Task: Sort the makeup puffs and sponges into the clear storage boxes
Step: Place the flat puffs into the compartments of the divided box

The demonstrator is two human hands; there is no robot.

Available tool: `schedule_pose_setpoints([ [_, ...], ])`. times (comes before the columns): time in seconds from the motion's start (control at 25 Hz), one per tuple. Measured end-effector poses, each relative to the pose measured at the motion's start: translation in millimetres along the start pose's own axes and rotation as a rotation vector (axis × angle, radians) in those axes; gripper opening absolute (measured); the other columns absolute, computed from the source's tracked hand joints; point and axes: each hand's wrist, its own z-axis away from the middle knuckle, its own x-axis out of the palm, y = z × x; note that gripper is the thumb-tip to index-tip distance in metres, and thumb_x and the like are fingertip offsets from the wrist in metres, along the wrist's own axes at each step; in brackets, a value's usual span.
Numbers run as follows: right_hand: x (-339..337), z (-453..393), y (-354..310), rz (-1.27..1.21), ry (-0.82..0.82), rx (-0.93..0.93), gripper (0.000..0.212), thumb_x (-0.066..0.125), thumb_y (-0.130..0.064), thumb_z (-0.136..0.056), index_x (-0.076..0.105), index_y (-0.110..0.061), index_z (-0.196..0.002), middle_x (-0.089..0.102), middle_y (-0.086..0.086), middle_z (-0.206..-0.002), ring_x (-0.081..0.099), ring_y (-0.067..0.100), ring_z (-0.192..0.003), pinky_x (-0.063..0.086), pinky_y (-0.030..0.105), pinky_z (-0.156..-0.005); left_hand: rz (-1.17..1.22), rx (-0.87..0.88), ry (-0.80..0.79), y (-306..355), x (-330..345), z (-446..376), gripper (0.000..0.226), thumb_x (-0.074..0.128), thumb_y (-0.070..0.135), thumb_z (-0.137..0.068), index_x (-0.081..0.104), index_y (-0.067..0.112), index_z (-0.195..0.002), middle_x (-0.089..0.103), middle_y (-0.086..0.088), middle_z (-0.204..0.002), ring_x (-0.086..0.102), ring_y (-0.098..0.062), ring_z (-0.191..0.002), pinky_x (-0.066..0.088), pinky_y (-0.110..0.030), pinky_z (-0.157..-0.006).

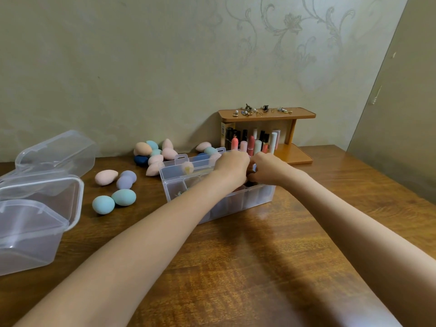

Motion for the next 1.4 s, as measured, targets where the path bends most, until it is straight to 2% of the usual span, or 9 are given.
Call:
schedule_pose_setpoints([
  [0.12, -9.1, -2.6, 5.5, -0.032, -0.083, 0.006, 0.029, 0.058, -0.019, -0.09, 0.066, -0.002, -0.112, 0.069, 0.014, -0.102, 0.063, 0.022, -0.083, 0.052, 0.029, -0.081, -0.052, -0.007, -0.003, 6.4, -3.7, 0.7, 0.054, 0.053, 0.008, -0.091, 0.03, -0.002, -0.139, 0.043, -0.021, -0.14, 0.046, -0.034, -0.127, 0.041, -0.04, -0.1],
  [0.28, 2.5, -9.8, 0.5, 0.028, 0.076, 0.048, 0.042, 0.064, -0.02, -0.085, 0.058, 0.001, -0.121, 0.065, 0.019, -0.111, 0.059, 0.024, -0.086, 0.049, 0.04, -0.097, 0.004, 0.058, 0.055, -1.3, 2.3, 3.6, 0.045, 0.051, 0.006, -0.091, 0.039, 0.002, -0.134, 0.049, -0.022, -0.134, 0.053, -0.033, -0.119, 0.041, -0.04, -0.099],
  [0.4, 15.2, -7.5, -7.2, 0.088, 0.113, 0.055, 0.035, 0.061, -0.019, -0.086, 0.059, -0.002, -0.117, 0.061, 0.012, -0.096, 0.059, 0.026, -0.084, 0.054, 0.038, -0.081, 0.021, 0.07, 0.115, -12.8, 9.7, 2.9, 0.038, 0.053, 0.005, -0.089, 0.048, 0.001, -0.126, 0.055, -0.021, -0.128, 0.055, -0.032, -0.115, 0.04, -0.039, -0.104],
  [0.56, 11.9, -3.8, -3.9, 0.136, 0.032, 0.007, 0.022, 0.054, -0.015, -0.091, 0.065, -0.001, -0.103, 0.059, 0.008, -0.083, 0.054, 0.019, -0.073, 0.046, 0.026, -0.064, 0.136, 0.143, 0.123, -19.8, 8.9, 5.2, 0.026, 0.055, 0.009, -0.09, 0.063, 0.004, -0.114, 0.065, -0.017, -0.112, 0.06, -0.031, -0.106, 0.047, -0.036, -0.087],
  [0.76, 8.0, 3.7, -1.1, 0.04, 0.192, -0.079, 0.018, 0.062, -0.009, -0.086, 0.068, 0.001, -0.099, 0.068, 0.015, -0.104, 0.058, 0.017, -0.075, 0.047, 0.021, -0.063, 0.407, 0.08, 0.197, -46.9, -6.6, 8.7, 0.022, 0.055, 0.011, -0.09, 0.074, 0.014, -0.099, 0.068, -0.006, -0.109, 0.058, -0.022, -0.107, 0.045, -0.034, -0.097],
  [0.88, 5.0, 4.2, -1.8, 0.02, 0.181, -0.156, 0.023, 0.061, -0.011, -0.087, 0.067, -0.003, -0.108, 0.063, 0.013, -0.12, 0.064, 0.021, -0.092, 0.049, 0.024, -0.077, 0.345, 0.087, 0.129, -58.2, -13.6, 20.2, 0.022, 0.055, 0.009, -0.089, 0.073, 0.014, -0.102, 0.064, -0.006, -0.117, 0.056, -0.017, -0.111, 0.044, -0.027, -0.091],
  [1.0, 6.3, 1.4, -0.7, 0.0, 0.066, -0.178, 0.023, 0.061, -0.011, -0.087, 0.069, -0.005, -0.108, 0.07, 0.012, -0.11, 0.062, 0.016, -0.086, 0.047, 0.02, -0.076, 0.334, 0.198, 0.013, -58.9, -11.8, 34.7, 0.025, 0.054, 0.009, -0.09, 0.072, 0.014, -0.105, 0.069, -0.003, -0.111, 0.062, -0.014, -0.1, 0.048, -0.021, -0.079],
  [1.16, 8.0, -10.8, -5.3, 0.099, 0.019, -0.172, 0.022, 0.063, -0.016, -0.086, 0.071, -0.003, -0.102, 0.054, 0.017, -0.133, 0.057, 0.026, -0.111, 0.047, 0.031, -0.096, 0.346, 0.238, -0.123, -60.9, -13.1, 40.3, 0.032, 0.047, 0.009, -0.092, 0.068, 0.017, -0.114, 0.068, -0.001, -0.116, 0.061, -0.015, -0.104, 0.05, -0.031, -0.091],
  [1.4, -3.0, -15.9, 14.6, -0.002, 0.081, -0.028, 0.041, 0.052, -0.025, -0.094, 0.051, -0.005, -0.129, 0.055, 0.014, -0.133, 0.054, 0.025, -0.119, 0.043, 0.032, -0.1, 0.337, -0.071, 0.15, -106.6, -29.1, 44.6, 0.026, 0.047, 0.014, -0.093, 0.07, 0.019, -0.105, 0.061, 0.002, -0.11, 0.052, -0.009, -0.099, 0.038, -0.021, -0.086],
])
